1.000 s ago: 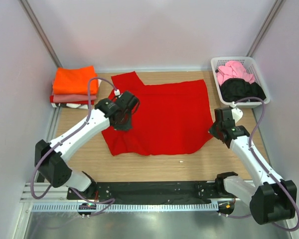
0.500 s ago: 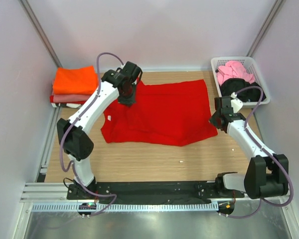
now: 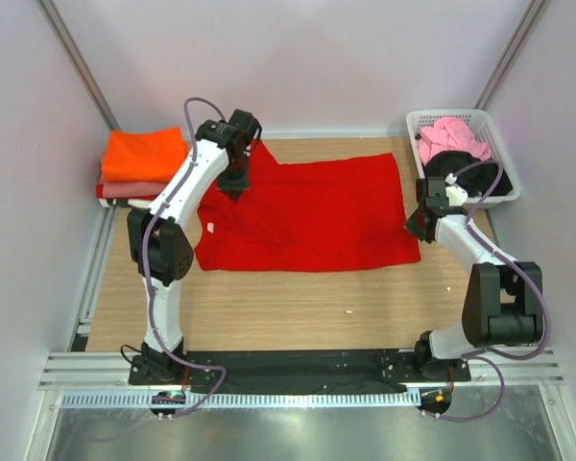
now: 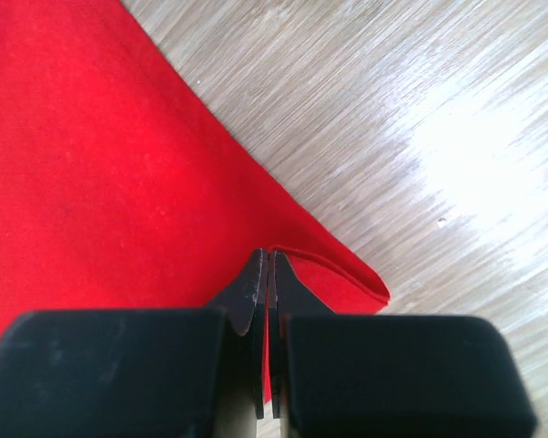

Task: Fold and stack the t-shirts
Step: Fold the tshirt

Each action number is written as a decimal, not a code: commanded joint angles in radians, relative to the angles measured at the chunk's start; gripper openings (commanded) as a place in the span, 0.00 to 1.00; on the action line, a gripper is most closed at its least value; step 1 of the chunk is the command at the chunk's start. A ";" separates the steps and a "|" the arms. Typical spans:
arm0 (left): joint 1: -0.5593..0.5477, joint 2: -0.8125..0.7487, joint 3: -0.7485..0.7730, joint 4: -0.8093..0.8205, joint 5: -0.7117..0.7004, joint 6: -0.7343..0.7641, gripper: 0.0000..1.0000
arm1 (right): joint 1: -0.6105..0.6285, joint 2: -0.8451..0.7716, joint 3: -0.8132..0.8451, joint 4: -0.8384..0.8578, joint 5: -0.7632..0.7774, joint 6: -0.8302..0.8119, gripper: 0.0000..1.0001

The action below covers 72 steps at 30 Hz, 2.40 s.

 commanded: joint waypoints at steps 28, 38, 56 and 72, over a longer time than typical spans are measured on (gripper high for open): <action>0.033 0.150 0.351 -0.121 -0.128 0.021 0.00 | -0.056 0.108 0.115 0.109 -0.055 -0.004 0.01; 0.073 0.189 0.371 -0.112 -0.141 0.007 0.00 | -0.057 0.209 0.156 0.144 -0.083 0.001 0.01; 0.096 0.118 0.333 -0.089 -0.164 -0.006 0.00 | -0.062 0.220 0.162 0.196 -0.072 -0.002 0.01; 0.163 0.337 0.419 -0.022 -0.088 -0.040 0.12 | -0.062 0.353 0.216 0.216 -0.117 -0.021 0.12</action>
